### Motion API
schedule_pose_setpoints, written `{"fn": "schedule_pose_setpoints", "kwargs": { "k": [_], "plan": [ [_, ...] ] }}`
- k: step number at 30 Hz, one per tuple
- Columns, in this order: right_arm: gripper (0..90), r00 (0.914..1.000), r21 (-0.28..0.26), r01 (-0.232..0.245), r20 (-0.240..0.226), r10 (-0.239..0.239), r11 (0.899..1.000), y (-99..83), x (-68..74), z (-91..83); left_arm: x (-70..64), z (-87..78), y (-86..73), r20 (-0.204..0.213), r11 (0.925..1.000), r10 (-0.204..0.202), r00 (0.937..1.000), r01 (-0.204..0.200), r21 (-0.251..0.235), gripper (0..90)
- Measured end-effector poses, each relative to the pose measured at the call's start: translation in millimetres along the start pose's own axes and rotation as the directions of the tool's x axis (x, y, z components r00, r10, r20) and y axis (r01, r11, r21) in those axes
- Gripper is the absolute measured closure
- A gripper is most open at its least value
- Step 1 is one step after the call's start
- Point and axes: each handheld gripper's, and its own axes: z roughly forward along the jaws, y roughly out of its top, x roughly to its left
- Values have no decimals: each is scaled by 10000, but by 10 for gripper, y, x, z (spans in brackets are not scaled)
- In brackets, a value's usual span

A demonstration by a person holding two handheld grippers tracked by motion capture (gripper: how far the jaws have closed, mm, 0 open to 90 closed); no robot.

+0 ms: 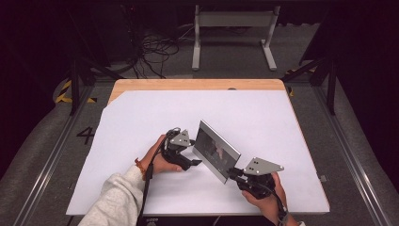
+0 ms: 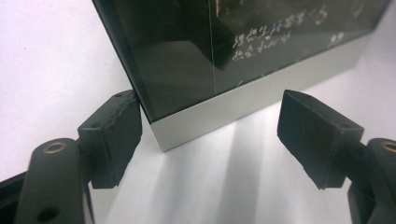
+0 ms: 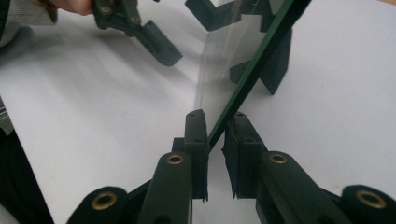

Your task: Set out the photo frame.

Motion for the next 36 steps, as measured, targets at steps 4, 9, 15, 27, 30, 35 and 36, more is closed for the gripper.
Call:
{"fn": "schedule_pose_setpoints", "kwargs": {
  "k": [4, 9, 15, 27, 30, 35, 36],
  "plan": [
    [797, 9997, 51, -53, 229, 52, 10000, 8, -16, -5, -63, -48, -33, -9, 9999, 82, 10000, -82, 89, 234],
    [793, 9995, 19, -44, 300, 44, 10000, -1, -35, -12, -102, -94, -64, -98, 9999, 69, 9999, -70, -130, 241],
    [789, 9992, -119, 87, 394, -82, 9999, 21, -41, -70, -91, -151, 0, -632, 9934, -140, 9979, 66, -1149, 234],
    [806, 9996, -325, 128, 267, -119, 9994, 45, -69, -116, -101, 7, 57, -641, 9960, 53, 9979, -110, -885, 275],
    [801, 9994, -238, 195, 284, -188, 9995, 35, -60, -89, -88, -24, 34, -685, 9963, -19, 9976, -40, -856, 330],
    [799, 9998, -239, 115, 162, -111, 9996, 27, -91, -35, -114, -86, 4, -915, 9980, 6, 9958, -64, -633, 413],
    [799, 9998, -239, 115, 162, -111, 9996, 27, -91, -35, -114, -86, 4, -915, 9980, 6, 9958, -64, -633, 437]
  ]
}}
